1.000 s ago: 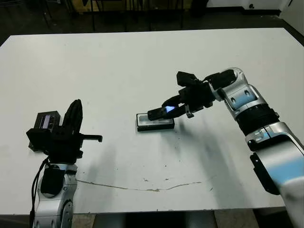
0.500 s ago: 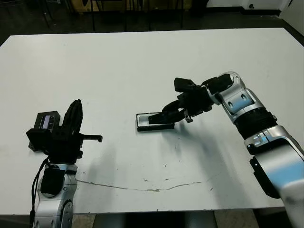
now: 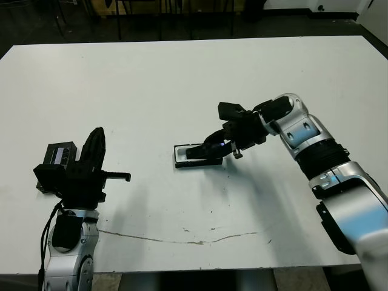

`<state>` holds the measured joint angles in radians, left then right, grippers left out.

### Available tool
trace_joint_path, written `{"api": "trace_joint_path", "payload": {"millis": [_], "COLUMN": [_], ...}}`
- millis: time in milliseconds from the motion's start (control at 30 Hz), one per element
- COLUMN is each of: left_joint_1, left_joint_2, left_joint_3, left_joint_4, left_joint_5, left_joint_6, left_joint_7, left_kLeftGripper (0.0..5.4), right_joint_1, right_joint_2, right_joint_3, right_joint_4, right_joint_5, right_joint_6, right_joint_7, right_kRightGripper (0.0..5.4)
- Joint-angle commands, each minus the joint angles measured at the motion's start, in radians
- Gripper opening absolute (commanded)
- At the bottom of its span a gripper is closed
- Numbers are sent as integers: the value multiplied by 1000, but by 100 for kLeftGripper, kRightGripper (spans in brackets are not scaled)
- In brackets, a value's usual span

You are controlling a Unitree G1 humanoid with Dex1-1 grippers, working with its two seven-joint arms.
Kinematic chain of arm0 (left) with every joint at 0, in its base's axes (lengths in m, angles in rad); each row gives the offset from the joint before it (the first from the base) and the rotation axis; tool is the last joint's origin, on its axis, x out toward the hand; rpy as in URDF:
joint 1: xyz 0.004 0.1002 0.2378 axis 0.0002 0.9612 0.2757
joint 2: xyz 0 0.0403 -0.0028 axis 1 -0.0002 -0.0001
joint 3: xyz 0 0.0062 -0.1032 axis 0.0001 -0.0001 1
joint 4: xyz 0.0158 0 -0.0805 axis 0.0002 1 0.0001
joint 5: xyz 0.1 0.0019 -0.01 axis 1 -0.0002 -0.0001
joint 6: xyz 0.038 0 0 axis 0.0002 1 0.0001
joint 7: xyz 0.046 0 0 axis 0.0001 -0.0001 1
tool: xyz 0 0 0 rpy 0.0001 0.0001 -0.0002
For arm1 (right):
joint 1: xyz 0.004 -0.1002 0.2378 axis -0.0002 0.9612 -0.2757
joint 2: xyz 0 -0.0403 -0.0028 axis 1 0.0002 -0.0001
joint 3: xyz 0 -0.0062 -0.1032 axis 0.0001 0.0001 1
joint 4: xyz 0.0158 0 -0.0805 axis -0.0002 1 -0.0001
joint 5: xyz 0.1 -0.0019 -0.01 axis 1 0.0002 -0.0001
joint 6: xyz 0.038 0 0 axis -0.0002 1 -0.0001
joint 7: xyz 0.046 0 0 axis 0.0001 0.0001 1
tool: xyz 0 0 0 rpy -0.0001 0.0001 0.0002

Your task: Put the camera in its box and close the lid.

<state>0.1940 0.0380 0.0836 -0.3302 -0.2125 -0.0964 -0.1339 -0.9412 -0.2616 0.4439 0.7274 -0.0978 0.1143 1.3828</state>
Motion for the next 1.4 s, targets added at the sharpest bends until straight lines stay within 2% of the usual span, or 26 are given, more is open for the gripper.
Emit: {"api": "trace_joint_path", "payload": {"millis": [33, 167, 300, 600, 667, 800, 933, 1000, 1067, 1167, 1233, 1400], "left_joint_1": [14, 17, 19, 20, 19, 20, 17, 16, 15, 16, 17, 19], "left_joint_2": [-3, -6, -2, -4, -3, -2, -2, -2, -2, -1, -1, 0], "left_joint_3": [0, 1, 1, -2, -2, -1, 0, 0, 0, 0, 2, 3], "left_joint_4": [10, 13, 15, 15, 17, 14, 17, 19, 21, 18, 15, 10], "left_joint_5": [-1, -9, 1, 4, 9, 9, 6, 7, 8, 7, 0, 3], "left_joint_6": [10, 8, 2, -2, -5, 2, 2, 0, -5, -1, 3, 3], "left_joint_7": [4, 2, 0, 3, 4, 5, 4, 4, 3, 3, 1, 3], "left_kLeftGripper": [0, 0, 0, 0, 0, 0, 0, 0, 0, 0, 0, 0], "right_joint_1": [0, -4, 1, 12, 9, 2, -10, 1, 26, 80, 109, 166], "right_joint_2": [33, 57, 72, 61, 42, 2, -41, -69, -94, -131, -150, -179], "right_joint_3": [31, 53, 59, 62, 41, 9, -14, -21, -30, -58, -84, -189], "right_joint_4": [18, 2, 5, 0, 11, 22, -4, -57, -131, -254, -324, -488], "right_joint_5": [-25, -45, -51, -53, -30, -19, -49, -80, -106, -119, -97, 20], "right_joint_6": [20, 75, 95, 102, 56, -125, -170, -163, -126, -97, -67, 86], "right_joint_7": [0, -12, -22, -39, -12, -19, -82, -145, -203, -275, -287, -290], "right_kRightGripper": [83, 83, 83, 83, 120, 183, 254, 287, 322, 373, 409, 497]}}
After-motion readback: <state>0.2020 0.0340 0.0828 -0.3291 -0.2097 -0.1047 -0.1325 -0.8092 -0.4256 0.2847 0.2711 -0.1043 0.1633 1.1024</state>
